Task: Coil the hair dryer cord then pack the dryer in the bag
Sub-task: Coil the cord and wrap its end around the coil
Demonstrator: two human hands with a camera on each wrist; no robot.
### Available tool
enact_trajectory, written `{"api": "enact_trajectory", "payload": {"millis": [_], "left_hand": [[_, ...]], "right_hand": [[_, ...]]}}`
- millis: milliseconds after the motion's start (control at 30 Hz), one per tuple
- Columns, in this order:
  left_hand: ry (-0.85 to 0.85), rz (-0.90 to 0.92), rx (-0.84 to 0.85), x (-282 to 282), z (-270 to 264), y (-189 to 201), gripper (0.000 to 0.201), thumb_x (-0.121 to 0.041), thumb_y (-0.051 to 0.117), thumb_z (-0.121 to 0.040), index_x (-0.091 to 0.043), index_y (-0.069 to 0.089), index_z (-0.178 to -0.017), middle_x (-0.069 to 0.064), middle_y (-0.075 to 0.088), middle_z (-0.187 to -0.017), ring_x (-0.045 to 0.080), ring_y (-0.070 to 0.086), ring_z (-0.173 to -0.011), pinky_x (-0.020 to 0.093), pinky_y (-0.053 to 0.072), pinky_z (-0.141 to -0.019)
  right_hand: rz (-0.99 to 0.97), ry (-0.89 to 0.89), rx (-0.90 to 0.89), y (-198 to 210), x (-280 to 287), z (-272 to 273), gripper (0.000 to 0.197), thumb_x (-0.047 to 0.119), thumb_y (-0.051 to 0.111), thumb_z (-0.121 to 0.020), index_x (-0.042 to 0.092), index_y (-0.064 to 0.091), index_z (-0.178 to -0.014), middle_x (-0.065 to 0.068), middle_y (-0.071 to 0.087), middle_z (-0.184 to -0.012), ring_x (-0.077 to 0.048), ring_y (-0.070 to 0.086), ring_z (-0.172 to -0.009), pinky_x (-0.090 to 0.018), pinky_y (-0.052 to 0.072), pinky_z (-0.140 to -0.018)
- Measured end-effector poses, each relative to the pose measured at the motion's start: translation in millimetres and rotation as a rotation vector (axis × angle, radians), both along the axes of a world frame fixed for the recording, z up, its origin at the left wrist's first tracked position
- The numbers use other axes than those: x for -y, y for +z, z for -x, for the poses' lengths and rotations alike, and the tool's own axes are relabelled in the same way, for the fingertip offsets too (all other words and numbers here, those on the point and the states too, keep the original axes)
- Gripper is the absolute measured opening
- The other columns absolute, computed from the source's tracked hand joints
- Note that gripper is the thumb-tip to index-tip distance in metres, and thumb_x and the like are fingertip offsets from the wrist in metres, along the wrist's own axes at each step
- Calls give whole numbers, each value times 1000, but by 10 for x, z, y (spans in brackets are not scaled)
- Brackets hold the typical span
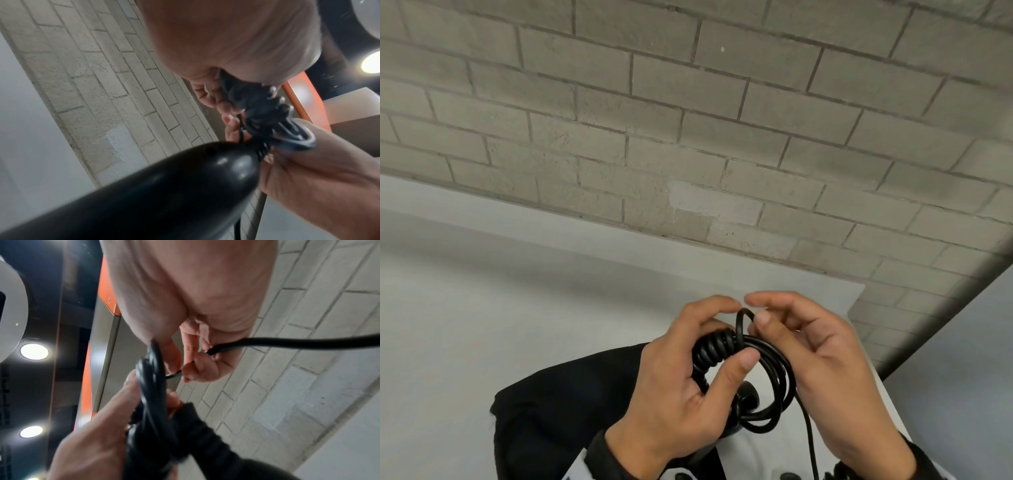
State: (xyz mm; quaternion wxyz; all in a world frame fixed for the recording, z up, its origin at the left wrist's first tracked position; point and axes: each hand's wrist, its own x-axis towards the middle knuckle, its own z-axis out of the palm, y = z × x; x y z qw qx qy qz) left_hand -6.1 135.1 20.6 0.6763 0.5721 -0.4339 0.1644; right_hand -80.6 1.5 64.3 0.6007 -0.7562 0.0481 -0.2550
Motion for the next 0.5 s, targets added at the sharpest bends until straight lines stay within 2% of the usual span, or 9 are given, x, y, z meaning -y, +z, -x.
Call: {"api": "enact_trajectory", "payload": {"millis": [67, 100, 167, 200, 233, 300, 433, 500], "left_hand": [[46, 9, -13, 4, -15, -8, 33, -45, 58, -91, -24, 58, -116, -13, 69, -87, 3, 68, -78, 9, 48, -71], [66, 11, -19, 4, -24, -10, 31, -45, 57, -92, -24, 60, -115, -12, 69, -89, 4, 69, -80, 9, 48, -72], [80, 3, -37, 1, -38, -10, 30, -45, 55, -93, -23, 62, -112, -11, 69, -89, 4, 68, -79, 9, 48, -71], [80, -5, -46, 2, -43, -10, 30, -45, 55, -93, -22, 62, -111, -11, 69, -88, 4, 67, -77, 8, 47, -70], [82, -13, -52, 0, -44, -14, 30, -45, 54, -93, -21, 62, -110, -12, 68, -87, 4, 67, -76, 7, 46, -69], [81, -29, -60, 3, -38, -13, 28, -44, 54, -93, -22, 62, -109, -14, 67, -86, 2, 66, -74, 7, 45, -68], [60, -36, -95, 26, -35, -21, 24, -31, 59, -90, -20, 65, -111, -15, 68, -88, 2, 67, -78, 8, 46, -71], [39, -32, -110, 31, -26, -21, 26, -28, 59, -90, -19, 65, -114, -13, 69, -90, 6, 68, -82, 12, 48, -73]], "right_hand": [[-16, 23, 48, -68, -6, 33, 18, 35, 60, -89, 23, 73, -93, -7, 72, -83, -16, 69, -78, -22, 53, -72], [-19, 59, 66, -117, -5, 56, 26, 44, 59, -90, 22, 73, -95, -7, 73, -86, -15, 69, -78, -21, 52, -71], [-22, 148, 62, -192, -19, 104, 47, 61, 64, -79, 22, 71, -103, -7, 70, -80, -14, 62, -70, -22, 47, -64], [-16, 179, 49, -213, -30, 124, 53, 63, 71, -72, 22, 71, -105, -6, 66, -75, -13, 58, -67, -23, 45, -62], [0, 199, 33, -229, -37, 142, 54, 59, 77, -67, 22, 70, -105, -3, 63, -72, -11, 55, -66, -24, 44, -61], [34, 188, -5, -247, -41, 153, 47, 51, 81, -67, 19, 70, -101, 0, 60, -71, -14, 54, -65, -30, 45, -60], [115, 140, -4, -273, -10, 156, 30, 37, 74, -79, 14, 70, -98, -13, 65, -81, -33, 60, -76, -52, 51, -69], [138, 129, -9, -270, -2, 152, 24, 31, 71, -81, 16, 70, -100, -13, 69, -88, -37, 63, -84, -54, 52, -76]]}}
